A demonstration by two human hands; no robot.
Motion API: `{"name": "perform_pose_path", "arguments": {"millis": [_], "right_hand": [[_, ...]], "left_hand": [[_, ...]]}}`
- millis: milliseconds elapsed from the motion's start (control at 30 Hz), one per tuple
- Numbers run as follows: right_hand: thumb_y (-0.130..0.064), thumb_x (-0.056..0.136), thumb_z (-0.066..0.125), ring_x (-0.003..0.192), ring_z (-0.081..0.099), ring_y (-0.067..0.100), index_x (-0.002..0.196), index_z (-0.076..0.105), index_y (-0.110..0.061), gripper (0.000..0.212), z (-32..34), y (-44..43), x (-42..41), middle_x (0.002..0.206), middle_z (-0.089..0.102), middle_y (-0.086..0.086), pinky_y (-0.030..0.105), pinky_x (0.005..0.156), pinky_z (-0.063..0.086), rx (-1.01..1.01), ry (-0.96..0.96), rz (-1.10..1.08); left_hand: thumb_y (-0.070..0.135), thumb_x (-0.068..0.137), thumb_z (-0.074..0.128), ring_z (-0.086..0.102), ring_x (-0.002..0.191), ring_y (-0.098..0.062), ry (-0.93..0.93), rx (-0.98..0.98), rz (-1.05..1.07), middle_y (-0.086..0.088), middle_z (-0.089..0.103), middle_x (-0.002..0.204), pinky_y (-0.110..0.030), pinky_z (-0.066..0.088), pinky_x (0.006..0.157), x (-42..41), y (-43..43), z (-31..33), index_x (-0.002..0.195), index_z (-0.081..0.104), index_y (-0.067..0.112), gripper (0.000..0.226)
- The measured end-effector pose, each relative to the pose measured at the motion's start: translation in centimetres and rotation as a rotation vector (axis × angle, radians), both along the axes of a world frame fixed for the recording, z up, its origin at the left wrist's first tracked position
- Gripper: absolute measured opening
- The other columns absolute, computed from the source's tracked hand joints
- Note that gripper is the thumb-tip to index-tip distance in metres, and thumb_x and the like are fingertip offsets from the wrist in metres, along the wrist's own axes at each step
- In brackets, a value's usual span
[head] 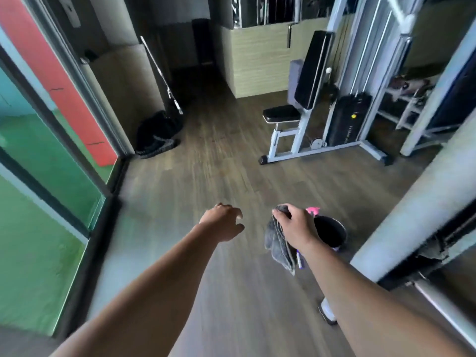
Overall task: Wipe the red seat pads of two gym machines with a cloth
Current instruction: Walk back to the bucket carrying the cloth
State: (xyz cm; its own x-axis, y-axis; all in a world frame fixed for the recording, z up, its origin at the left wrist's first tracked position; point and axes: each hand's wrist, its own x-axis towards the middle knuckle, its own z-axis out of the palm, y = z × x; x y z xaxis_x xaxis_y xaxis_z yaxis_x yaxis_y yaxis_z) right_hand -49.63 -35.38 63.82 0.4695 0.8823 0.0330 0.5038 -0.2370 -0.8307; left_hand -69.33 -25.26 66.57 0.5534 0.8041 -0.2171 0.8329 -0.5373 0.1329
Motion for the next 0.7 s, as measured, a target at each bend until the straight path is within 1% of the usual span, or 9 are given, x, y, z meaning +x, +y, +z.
{"name": "perform_pose_path", "arguments": {"millis": [67,200,300,367,433,500,567,633,700], "right_hand": [[-0.053,0.084,0.056,0.091,0.068,0.028,0.089,0.071,-0.018,0.038,-0.4,3.4,3.1,0.089,0.077,0.003,0.036,0.080,0.050,0.004,-0.019,-0.065],[-0.039,0.092,0.065,0.095,0.067,0.028,0.096,0.074,-0.015,0.025,-1.0,10.1,10.4,0.097,0.077,0.006,0.027,0.073,0.038,-0.016,-0.017,-0.174],[-0.040,0.092,0.065,0.094,0.067,0.029,0.096,0.074,-0.015,0.027,-0.4,13.8,15.4,0.097,0.077,0.008,0.027,0.071,0.038,-0.014,-0.010,-0.275],[-0.041,0.092,0.065,0.092,0.067,0.028,0.096,0.074,-0.014,0.029,0.1,15.8,18.3,0.096,0.076,0.008,0.030,0.071,0.042,-0.012,0.002,-0.321],[-0.050,0.087,0.062,0.086,0.067,0.029,0.092,0.072,-0.012,0.039,0.7,17.5,20.8,0.087,0.075,0.007,0.035,0.073,0.049,0.008,0.037,-0.374],[-0.056,0.082,0.059,0.072,0.062,0.024,0.078,0.065,-0.011,0.046,0.8,18.8,23.4,0.068,0.067,-0.001,0.038,0.072,0.049,0.039,0.065,-0.445],[-0.044,0.088,0.066,0.060,0.049,0.015,0.064,0.053,-0.015,0.040,0.3,19.8,25.9,0.055,0.051,-0.006,0.036,0.065,0.042,0.062,0.096,-0.521],[-0.033,0.094,0.067,0.061,0.049,0.013,0.065,0.054,-0.019,0.035,-0.4,20.8,28.4,0.058,0.053,-0.007,0.034,0.065,0.040,0.069,0.135,-0.596],[-0.031,0.096,0.064,0.072,0.059,0.014,0.080,0.068,-0.019,0.021,-1.3,21.5,30.6,0.073,0.067,-0.004,0.029,0.070,0.042,0.077,0.185,-0.675]], "left_hand": [[0.049,0.096,0.058,0.054,0.126,-0.024,0.014,-0.017,-0.066,0.002,0.066,0.127,-0.039,0.051,0.098,3.9,4.6,-0.8,0.132,0.063,0.032,0.040],[0.049,0.096,0.058,0.054,0.128,-0.024,-0.009,-0.064,-0.154,0.002,0.066,0.130,-0.040,0.051,0.100,12.3,12.4,-1.9,0.133,0.063,0.033,0.041],[0.049,0.096,0.059,0.056,0.127,-0.024,-0.045,-0.106,-0.225,0.002,0.067,0.131,-0.038,0.051,0.101,18.7,16.7,-1.6,0.132,0.064,0.031,0.040],[0.050,0.096,0.059,0.060,0.124,-0.023,-0.091,-0.140,-0.272,0.002,0.069,0.129,-0.036,0.052,0.098,23.1,19.2,-1.0,0.128,0.066,0.031,0.039],[0.052,0.095,0.059,0.064,0.117,-0.020,-0.133,-0.216,-0.306,0.004,0.070,0.126,-0.029,0.050,0.091,27.4,21.0,-0.4,0.125,0.069,0.030,0.039],[0.048,0.094,0.063,0.066,0.108,-0.017,-0.202,-0.378,-0.297,0.003,0.072,0.122,-0.024,0.046,0.079,32.0,22.6,-0.4,0.121,0.073,0.027,0.036],[0.044,0.092,0.067,0.068,0.100,-0.019,-0.243,-0.527,-0.307,-0.003,0.074,0.119,-0.023,0.047,0.071,36.6,24.0,-0.9,0.118,0.076,0.023,0.034],[0.047,0.085,0.072,0.064,0.090,-0.022,-0.240,-0.602,-0.338,-0.008,0.074,0.114,-0.026,0.045,0.069,41.0,25.4,-1.6,0.115,0.076,0.018,0.042],[0.043,0.084,0.073,0.056,0.079,-0.021,-0.244,-0.658,-0.369,-0.010,0.071,0.098,-0.026,0.041,0.064,44.9,26.6,-2.8,0.110,0.076,0.011,0.041]]}}
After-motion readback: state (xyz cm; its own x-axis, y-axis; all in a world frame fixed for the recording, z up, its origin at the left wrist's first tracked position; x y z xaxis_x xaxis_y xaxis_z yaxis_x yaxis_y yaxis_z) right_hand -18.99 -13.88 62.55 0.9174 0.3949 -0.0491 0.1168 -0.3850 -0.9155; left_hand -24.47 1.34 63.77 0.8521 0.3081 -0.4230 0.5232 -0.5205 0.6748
